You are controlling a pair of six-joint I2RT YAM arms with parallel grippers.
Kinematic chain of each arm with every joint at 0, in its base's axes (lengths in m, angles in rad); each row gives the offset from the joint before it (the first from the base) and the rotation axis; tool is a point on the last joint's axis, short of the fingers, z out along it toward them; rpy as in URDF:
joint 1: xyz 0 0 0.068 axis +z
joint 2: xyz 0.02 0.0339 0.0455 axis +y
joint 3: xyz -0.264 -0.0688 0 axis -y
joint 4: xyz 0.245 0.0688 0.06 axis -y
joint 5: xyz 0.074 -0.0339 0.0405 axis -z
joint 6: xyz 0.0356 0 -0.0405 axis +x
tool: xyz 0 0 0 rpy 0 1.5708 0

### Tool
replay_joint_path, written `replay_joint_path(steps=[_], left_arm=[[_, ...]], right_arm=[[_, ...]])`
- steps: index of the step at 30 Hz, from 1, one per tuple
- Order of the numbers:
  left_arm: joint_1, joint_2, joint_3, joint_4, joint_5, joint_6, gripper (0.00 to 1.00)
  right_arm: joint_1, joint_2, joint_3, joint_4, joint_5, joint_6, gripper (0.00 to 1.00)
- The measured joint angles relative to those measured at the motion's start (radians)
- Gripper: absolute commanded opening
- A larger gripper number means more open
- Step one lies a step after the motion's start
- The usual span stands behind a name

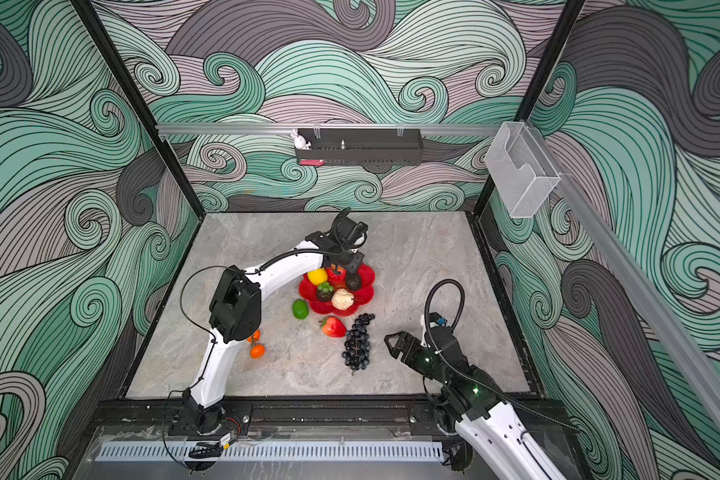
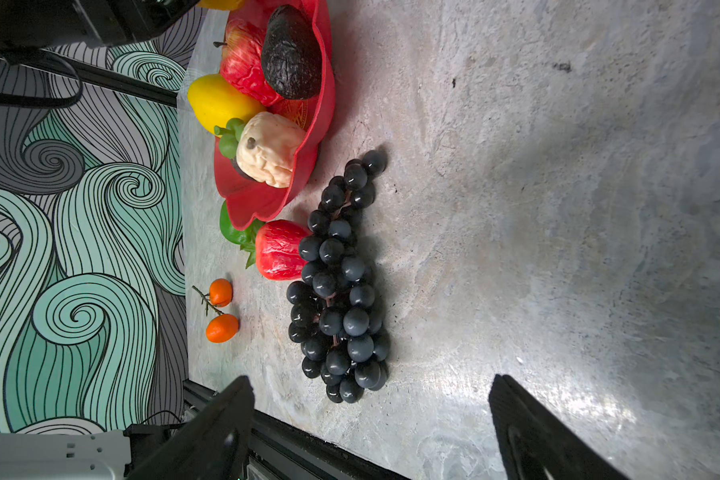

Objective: Place and organize the fake fruits in the fruit bowl
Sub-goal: 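Lower the small yellow pear into the red bowl with the left gripper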

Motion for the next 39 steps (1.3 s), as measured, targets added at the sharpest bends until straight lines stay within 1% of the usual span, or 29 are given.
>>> replay_joint_path(steps=[10, 14, 20, 24, 32, 39], left_arm=[[0.002, 0.127, 0.182, -0.117, -0.045, -0.002, 0.49], [0.003, 0.152, 0.219, -0.154, -0.055, -0.012, 0.50], [0.006, 0.177, 0.246, -0.204, -0.058, -0.038, 0.51], [0.008, 0.187, 0.252, -0.215, -0.058, -0.051, 0.54], [0.008, 0.189, 0.252, -0.222, -0.058, -0.064, 0.66], [0.008, 0.189, 0.253, -0.223, -0.058, -0.067, 0.66]], right_arm=[[0.000, -0.003, -0.013, -0.001, 0.000, 0.000, 0.90], [0.000, -0.003, -0.013, -0.001, 0.000, 0.000, 0.90], [0.000, -0.003, -0.018, 0.000, 0.001, 0.002, 0.90], [0.000, -0.003, -0.020, -0.001, 0.001, 0.004, 0.90], [0.000, -0.003, -0.025, -0.001, 0.001, 0.008, 0.90], [0.000, -0.003, -0.031, -0.001, 0.000, 0.010, 0.90]])
